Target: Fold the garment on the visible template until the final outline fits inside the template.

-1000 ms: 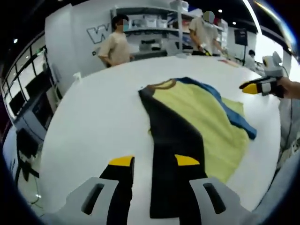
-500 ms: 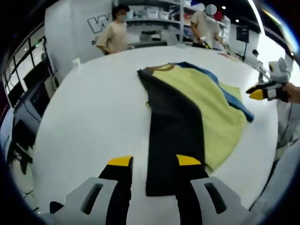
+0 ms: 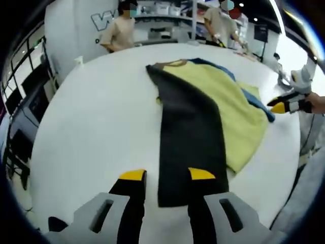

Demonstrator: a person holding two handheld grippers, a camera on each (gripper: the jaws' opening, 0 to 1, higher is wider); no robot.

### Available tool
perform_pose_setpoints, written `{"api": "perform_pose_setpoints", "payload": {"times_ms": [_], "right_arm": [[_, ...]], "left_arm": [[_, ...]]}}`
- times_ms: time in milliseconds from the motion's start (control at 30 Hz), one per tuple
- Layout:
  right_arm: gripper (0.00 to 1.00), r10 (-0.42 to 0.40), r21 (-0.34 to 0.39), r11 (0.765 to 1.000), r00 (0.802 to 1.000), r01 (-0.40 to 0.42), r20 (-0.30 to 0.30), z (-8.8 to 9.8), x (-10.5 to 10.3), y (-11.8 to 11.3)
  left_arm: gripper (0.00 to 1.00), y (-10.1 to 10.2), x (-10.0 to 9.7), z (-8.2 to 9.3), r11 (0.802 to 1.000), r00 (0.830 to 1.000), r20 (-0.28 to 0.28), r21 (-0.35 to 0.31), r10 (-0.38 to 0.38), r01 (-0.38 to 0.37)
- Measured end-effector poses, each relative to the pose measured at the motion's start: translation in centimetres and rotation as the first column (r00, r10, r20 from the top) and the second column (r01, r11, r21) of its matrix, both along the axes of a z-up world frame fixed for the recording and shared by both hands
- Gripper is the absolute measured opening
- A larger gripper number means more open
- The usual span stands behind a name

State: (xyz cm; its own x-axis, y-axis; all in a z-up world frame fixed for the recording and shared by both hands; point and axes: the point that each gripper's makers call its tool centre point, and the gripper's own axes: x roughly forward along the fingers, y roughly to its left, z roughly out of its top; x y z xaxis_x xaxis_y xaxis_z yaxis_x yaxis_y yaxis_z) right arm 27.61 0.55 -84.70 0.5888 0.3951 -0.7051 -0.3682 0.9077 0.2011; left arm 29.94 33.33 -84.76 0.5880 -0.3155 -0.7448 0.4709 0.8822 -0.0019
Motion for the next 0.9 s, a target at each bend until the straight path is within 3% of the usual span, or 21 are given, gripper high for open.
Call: {"api": "perform_pose_setpoints", "payload": {"times_ms": [67, 100, 200, 400, 600, 667, 833, 900], "right_arm": [[0.26, 0.003, -0.021, 1.0, 1.0, -0.004, -0.012, -0.2, -0.2, -0.3], [0.25, 0.02, -0.036, 0.999, 1.0, -0.019, 0.023, 0.0, 0.2, -0.4], [0.24, 0.031, -0.041, 0.999, 0.999, -0.031, 0.006, -0.5, 0.3, -0.1], [0.12, 0.076, -0.099, 0.992, 0.997, -0.075, 0.012, -1.0, 0.0, 0.4], [0.0, 0.063, -0.1, 0.993, 0.998, -0.063, -0.005, -1.0, 0.2, -0.2], [0.0, 0.063, -0.077, 0.995, 0.998, -0.066, -0.029, -1.2, -0.2, 0.0], [0.0, 0.076, -0.071, 0.995, 0.997, -0.076, -0.011, -1.2, -0.1, -0.1], [0.0, 0.069, -0.057, 0.996, 0.997, -0.07, -0.021, -1.0, -0.3, 0.0]], "left_arm": [[0.29, 0.1, 0.0, -0.6, 1.0, 1.0, -0.013, 0.009, -0.002, 0.002], [0.29, 0.2, 0.0, -0.7, 1.0, 1.0, -0.014, 0.012, -0.002, 0.002], [0.28, 0.2, 0.0, -0.6, 1.0, 1.0, -0.013, 0.013, 0.003, -0.003], [0.25, 0.1, -0.1, -0.5, 1.0, 1.0, -0.002, 0.009, 0.015, -0.015], [0.18, -0.7, -0.7, -0.4, 1.0, 1.0, -0.001, 0.004, 0.011, -0.011], [0.14, -0.9, -0.8, -0.4, 1.0, 1.0, -0.004, 0.002, 0.011, -0.011], [0.0, -2.1, -1.0, -0.4, 1.0, 1.0, -0.005, -0.032, 0.002, -0.002], [0.0, -2.1, -1.0, -0.4, 1.0, 1.0, -0.009, -0.031, 0.003, -0.003]]}}
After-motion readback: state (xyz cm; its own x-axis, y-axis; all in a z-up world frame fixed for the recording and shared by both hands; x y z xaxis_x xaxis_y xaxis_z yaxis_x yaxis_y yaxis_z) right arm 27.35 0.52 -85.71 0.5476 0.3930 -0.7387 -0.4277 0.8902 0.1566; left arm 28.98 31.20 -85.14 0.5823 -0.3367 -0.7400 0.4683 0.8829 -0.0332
